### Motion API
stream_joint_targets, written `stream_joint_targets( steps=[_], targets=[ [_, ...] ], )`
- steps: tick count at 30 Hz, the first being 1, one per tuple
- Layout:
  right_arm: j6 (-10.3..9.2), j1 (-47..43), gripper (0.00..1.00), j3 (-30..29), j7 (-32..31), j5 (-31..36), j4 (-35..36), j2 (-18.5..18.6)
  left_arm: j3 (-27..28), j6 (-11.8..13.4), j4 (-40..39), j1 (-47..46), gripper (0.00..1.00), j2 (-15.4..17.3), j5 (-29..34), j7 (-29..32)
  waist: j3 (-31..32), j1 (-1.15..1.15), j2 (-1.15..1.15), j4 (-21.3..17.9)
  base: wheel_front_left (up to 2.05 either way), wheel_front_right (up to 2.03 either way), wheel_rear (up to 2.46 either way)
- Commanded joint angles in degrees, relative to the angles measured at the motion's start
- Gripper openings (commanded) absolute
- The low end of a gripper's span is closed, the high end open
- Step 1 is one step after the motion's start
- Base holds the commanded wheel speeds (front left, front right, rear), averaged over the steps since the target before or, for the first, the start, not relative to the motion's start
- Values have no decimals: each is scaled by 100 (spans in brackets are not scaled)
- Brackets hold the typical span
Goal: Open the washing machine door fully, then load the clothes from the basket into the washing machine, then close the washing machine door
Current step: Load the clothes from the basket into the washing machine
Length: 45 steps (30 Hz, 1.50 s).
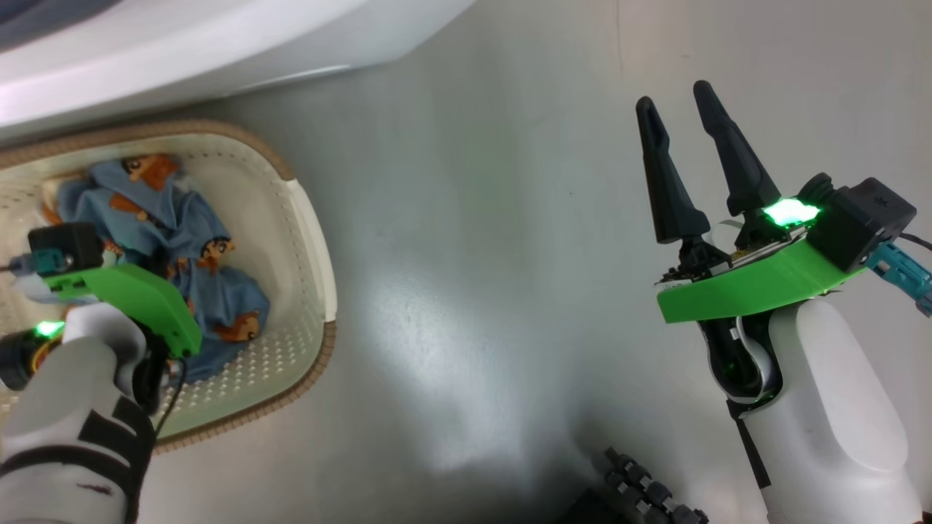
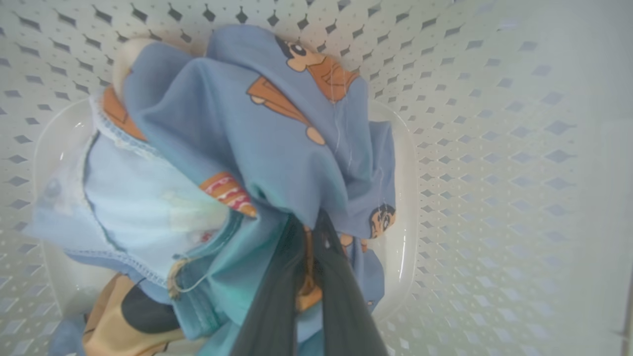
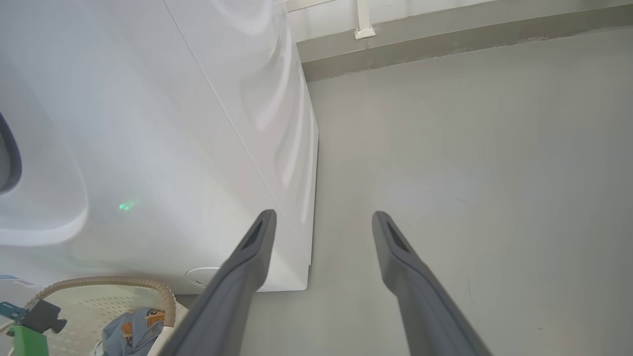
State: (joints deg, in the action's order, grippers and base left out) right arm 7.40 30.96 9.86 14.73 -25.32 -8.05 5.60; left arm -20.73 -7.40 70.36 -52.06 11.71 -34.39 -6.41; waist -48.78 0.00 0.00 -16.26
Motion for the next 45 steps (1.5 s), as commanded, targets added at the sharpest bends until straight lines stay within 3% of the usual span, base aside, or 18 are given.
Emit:
stream_joint_targets(
  steps=[1,15,24,33,45],
  targets=[
    [9,-96,100,74,27,-10,96,-29,58,-9,-100,308,0,145,-129,-101,159,0,0,96,0,0,0],
    [9,-276,100,77,27,-3,-39,110,-813,-9,-1145,1070,0,255,-896,-668,1010,0,0,539,0,0,0],
    [9,-415,100,82,27,-17,-117,173,-992,-9,-1716,1479,0,417,-1201,-845,1489,0,0,675,0,0,0],
    [9,-683,100,47,27,-36,-243,250,-450,-9,-2758,2173,0,494,-1079,-857,2159,0,0,783,0,0,0],
    [9,-1109,100,68,27,-61,-422,416,441,37,-3914,3195,0,263,-374,-858,3159,0,0,967,0,0,0]
  ],
)
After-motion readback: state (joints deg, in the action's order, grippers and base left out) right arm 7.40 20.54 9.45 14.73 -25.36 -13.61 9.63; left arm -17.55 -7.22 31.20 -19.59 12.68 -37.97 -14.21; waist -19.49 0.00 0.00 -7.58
